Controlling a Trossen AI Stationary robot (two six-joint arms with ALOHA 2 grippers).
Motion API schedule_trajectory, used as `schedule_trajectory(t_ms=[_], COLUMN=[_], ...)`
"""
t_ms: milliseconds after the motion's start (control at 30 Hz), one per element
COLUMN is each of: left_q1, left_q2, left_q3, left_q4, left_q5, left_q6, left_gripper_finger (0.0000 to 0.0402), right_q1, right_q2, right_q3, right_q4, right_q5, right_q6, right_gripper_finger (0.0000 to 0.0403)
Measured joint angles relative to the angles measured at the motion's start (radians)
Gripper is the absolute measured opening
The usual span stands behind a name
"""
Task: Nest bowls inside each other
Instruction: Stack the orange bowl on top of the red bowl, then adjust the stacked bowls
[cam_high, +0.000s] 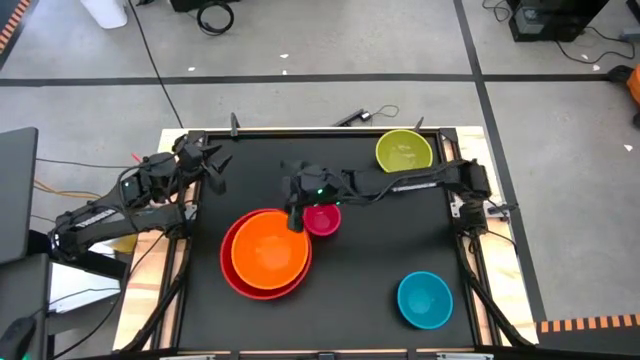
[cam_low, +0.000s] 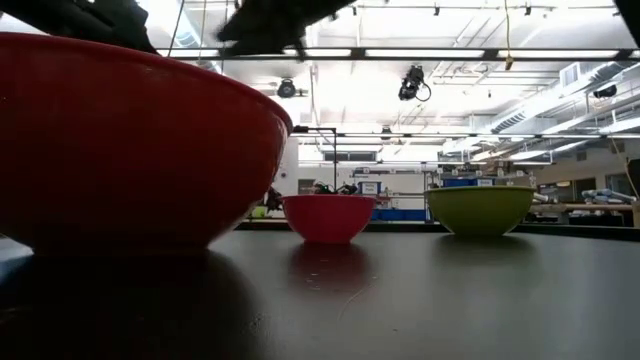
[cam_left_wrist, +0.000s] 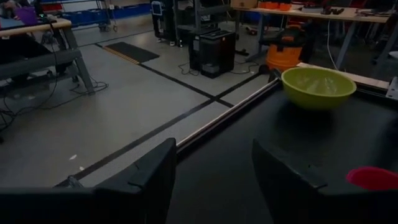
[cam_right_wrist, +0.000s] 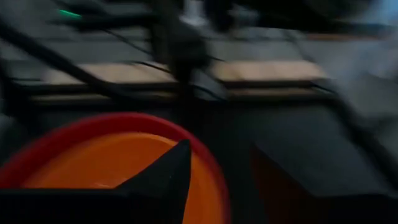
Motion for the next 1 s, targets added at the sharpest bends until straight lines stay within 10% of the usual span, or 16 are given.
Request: schedule_trajectory(t_ms=[500, 1000], left_q1=[0.000, 0.000], left_q2=[0.006, 0.105], left_q3=[0.000, 0.000], left_q4=[-0.007, 0.033], left_q5=[0.003, 0.005], left_q6=[-0.015, -0.001], left_gripper_finger=[0.0215, 0.0215], right_q1=[-0.155, -0.106], right_q2=[-0.246, -0.033], right_q3=[-0.310, -0.417], right_q4=[-0.411, 0.079], right_q5=[0.307, -0.185], right_q6=[0.234, 0.238], right_gripper_finger=[0.0170, 0.0156])
